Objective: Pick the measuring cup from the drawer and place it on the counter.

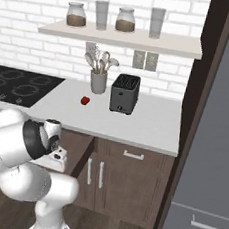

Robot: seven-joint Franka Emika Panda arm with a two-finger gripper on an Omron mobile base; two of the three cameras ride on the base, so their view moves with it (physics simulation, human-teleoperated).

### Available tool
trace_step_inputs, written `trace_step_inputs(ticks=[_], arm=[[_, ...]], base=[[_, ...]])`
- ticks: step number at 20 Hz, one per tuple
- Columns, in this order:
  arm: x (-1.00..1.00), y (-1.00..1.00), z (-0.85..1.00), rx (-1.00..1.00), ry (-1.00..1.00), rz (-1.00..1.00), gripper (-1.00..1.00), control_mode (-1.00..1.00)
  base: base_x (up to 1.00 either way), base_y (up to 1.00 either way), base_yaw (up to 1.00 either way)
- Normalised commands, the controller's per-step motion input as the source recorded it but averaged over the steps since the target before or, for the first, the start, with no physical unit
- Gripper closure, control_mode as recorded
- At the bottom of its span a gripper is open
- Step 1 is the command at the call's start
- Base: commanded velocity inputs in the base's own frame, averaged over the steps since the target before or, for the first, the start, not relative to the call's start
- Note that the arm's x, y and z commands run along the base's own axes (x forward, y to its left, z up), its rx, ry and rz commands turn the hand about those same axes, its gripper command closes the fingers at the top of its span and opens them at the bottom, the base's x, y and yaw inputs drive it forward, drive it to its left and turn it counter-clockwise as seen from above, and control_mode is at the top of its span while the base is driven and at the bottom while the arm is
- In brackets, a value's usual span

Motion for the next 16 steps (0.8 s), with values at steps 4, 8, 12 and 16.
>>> trace_step_inputs(ticks=[4, 8, 12, 16], arm=[[-0.76, 0.19, 0.34, 0.00, 0.01, 0.00, -1.00, -1.00], [0.02, 0.56, 0.65, 0.00, -0.05, 0.00, -1.00, -1.00], [0.05, 0.67, 0.21, 0.00, -0.03, -0.05, -1.00, -1.00], [0.37, 0.50, 0.00, 0.00, -0.01, -0.09, -1.00, -1.00]], base=[[0.00, 0.00, 0.00], [0.00, 0.00, 0.00], [0.00, 0.00, 0.00], [0.00, 0.00, 0.00]])
